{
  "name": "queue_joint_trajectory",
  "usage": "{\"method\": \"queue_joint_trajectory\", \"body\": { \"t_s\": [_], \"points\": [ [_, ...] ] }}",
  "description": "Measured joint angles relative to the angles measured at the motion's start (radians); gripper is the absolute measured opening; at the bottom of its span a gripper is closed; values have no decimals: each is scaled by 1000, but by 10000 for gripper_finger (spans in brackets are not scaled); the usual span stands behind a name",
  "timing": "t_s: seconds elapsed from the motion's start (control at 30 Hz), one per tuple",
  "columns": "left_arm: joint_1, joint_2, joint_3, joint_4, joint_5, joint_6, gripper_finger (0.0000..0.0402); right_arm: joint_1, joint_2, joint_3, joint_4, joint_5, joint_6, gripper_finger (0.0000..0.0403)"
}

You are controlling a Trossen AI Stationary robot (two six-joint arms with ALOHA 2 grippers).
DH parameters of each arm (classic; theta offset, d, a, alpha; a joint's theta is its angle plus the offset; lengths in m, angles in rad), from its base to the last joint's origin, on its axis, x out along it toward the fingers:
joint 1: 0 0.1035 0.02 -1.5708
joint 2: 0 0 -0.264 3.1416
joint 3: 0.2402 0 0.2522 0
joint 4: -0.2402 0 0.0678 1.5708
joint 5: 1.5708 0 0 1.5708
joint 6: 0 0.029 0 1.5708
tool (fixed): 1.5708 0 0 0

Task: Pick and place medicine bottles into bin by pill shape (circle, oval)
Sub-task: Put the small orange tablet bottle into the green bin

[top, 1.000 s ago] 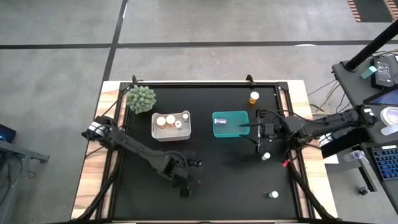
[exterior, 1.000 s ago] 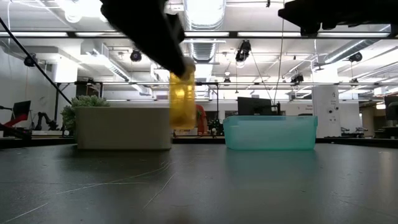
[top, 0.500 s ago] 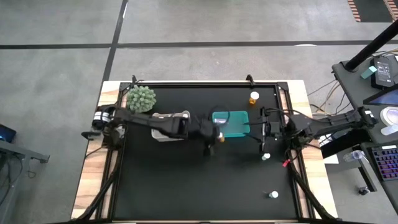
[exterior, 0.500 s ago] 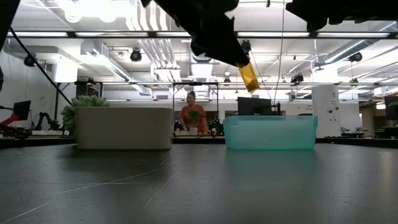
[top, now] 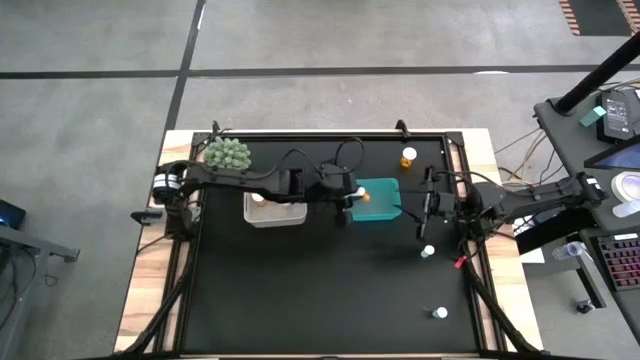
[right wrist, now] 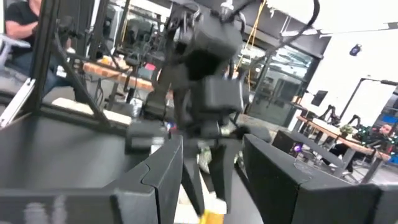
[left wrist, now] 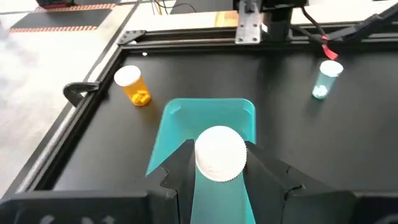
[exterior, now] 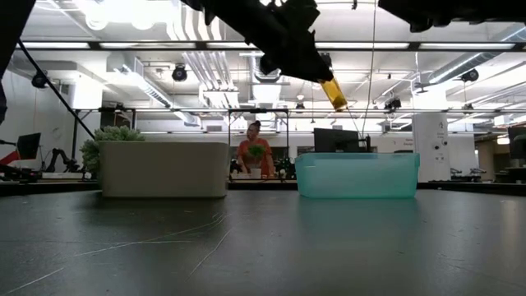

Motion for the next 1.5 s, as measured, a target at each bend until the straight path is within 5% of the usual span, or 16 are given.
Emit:
{"method": "queue_joint_trajectory", "body": {
  "t_s": [0.4,0.7,1.17,1.5],
  "points": [
    [23,204,232,-152,-40,138,96,0,18,121,-195,-3,39,160],
    [32,339,281,-178,-51,158,96,0,15,130,-228,-3,42,160],
    [32,360,281,-208,-46,91,98,0,15,130,-235,-3,43,160],
    [32,360,279,-211,-45,72,163,0,15,130,-245,-2,43,160]
  ]
}}
